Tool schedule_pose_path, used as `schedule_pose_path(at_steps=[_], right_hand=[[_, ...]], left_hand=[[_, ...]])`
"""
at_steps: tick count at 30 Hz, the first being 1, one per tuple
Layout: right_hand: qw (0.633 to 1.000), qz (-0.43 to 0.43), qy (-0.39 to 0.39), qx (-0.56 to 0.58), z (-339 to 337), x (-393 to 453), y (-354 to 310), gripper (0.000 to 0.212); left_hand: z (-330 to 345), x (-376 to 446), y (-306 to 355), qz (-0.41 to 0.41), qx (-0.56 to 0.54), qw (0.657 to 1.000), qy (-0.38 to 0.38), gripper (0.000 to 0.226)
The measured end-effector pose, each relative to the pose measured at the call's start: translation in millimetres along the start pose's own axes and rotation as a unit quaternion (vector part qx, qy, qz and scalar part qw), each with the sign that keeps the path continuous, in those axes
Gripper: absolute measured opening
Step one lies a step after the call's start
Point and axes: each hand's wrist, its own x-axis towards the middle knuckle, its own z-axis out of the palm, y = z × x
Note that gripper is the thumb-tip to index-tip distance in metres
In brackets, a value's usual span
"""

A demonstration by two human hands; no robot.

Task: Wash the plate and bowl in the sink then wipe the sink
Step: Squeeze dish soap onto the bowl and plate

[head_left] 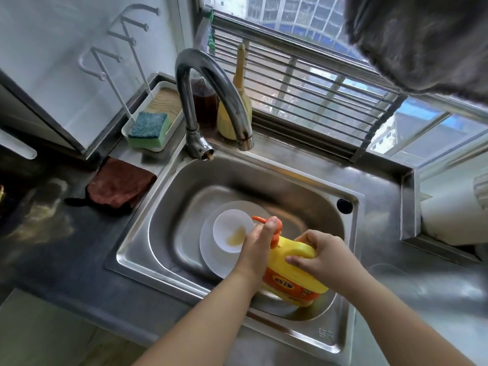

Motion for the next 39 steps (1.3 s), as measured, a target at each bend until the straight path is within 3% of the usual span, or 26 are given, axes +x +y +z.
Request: schedule_pose_path(at_steps=[8,13,24,28,30,32,33,35,37,39], right_hand=[[0.998,0.013,-0.021,-0.063,-20,29,-6,0.043],[0.996,0.012,-0.029,-0.084,-10,37,-14,0.043],[0.985,0.027,0.017,-0.171,-10,60,-43,0.035],[0.986,0.065,0.031,-0.151,-7,65,-31,0.039],[0.99,0.094,0.039,-0.097,-17,61,-16,0.043],[0.992,0.106,0.046,-0.042,-26,52,0,0.044],[0.993,0.105,0.05,-0.022,-27,47,6,0.044],[0.994,0.093,0.057,-0.002,-24,36,15,0.044],[0.995,0.078,0.064,0.014,-16,26,21,0.044],[0.994,0.069,0.074,0.035,-10,20,26,0.042]], left_hand=[[5,17,0,-0.018,-0.04,0.999,-0.001,0.07],[1,26,-7,-0.045,-0.078,0.996,0.028,0.082],[-5,63,4,-0.006,-0.13,0.99,0.053,0.046],[-5,63,-9,-0.031,-0.176,0.983,0.054,0.076],[-10,58,-26,-0.049,-0.079,0.989,0.118,0.053],[-23,54,-44,-0.044,0.161,0.97,0.178,0.014],[-30,55,-52,-0.035,0.28,0.947,0.156,0.01],[-39,59,-65,-0.032,0.452,0.89,0.042,0.014],[-39,65,-69,-0.047,0.506,0.861,-0.023,0.017],[-39,75,-72,-0.057,0.52,0.852,-0.029,0.017]])
